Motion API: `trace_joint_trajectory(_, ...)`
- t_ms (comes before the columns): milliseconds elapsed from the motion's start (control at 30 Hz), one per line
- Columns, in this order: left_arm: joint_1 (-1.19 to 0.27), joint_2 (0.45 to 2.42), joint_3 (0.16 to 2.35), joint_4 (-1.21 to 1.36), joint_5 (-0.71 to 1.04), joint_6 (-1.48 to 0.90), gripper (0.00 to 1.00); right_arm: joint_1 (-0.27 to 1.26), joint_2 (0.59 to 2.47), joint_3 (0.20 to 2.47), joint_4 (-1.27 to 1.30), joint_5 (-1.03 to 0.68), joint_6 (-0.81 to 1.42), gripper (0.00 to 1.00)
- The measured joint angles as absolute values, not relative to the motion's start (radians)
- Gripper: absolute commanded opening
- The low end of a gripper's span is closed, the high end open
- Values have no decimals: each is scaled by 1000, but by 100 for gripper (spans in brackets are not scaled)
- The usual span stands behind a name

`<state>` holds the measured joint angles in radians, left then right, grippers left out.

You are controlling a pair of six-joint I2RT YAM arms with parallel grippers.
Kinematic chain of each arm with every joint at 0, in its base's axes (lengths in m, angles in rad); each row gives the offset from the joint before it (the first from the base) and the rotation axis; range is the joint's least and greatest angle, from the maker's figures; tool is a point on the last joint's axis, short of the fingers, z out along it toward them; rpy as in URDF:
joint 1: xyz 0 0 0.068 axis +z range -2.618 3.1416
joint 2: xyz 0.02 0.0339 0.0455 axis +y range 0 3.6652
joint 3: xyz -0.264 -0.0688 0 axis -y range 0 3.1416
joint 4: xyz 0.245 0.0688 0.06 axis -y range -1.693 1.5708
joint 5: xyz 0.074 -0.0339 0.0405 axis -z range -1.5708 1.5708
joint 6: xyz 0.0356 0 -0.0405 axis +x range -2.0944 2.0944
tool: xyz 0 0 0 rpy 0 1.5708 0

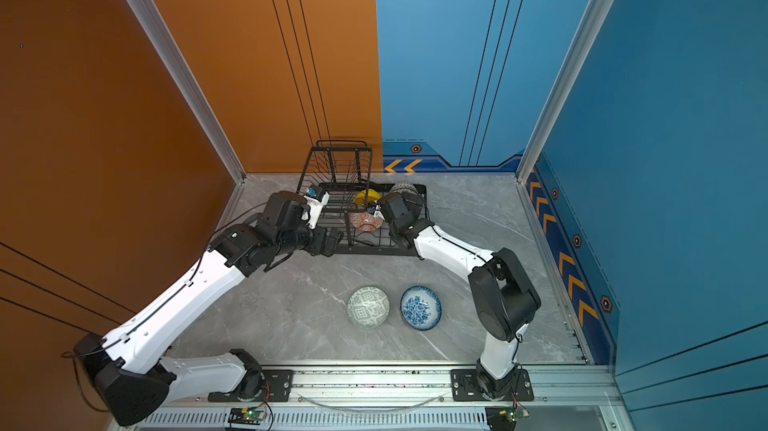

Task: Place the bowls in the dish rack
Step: 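Open the right gripper and withdraw it from the rack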

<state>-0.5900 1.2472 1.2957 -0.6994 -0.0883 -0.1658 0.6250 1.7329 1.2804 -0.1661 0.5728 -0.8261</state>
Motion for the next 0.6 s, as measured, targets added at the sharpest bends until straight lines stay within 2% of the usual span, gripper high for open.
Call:
trace_joint_trajectory(367,-590,1239,1275,-701,-89,-167,98,579,1471,1339,-469,287,-451,100)
trace_joint_trajectory(600,-596,1163,1208,-708,-88,-191,98,517,1455,1452,-678,119,-212,100)
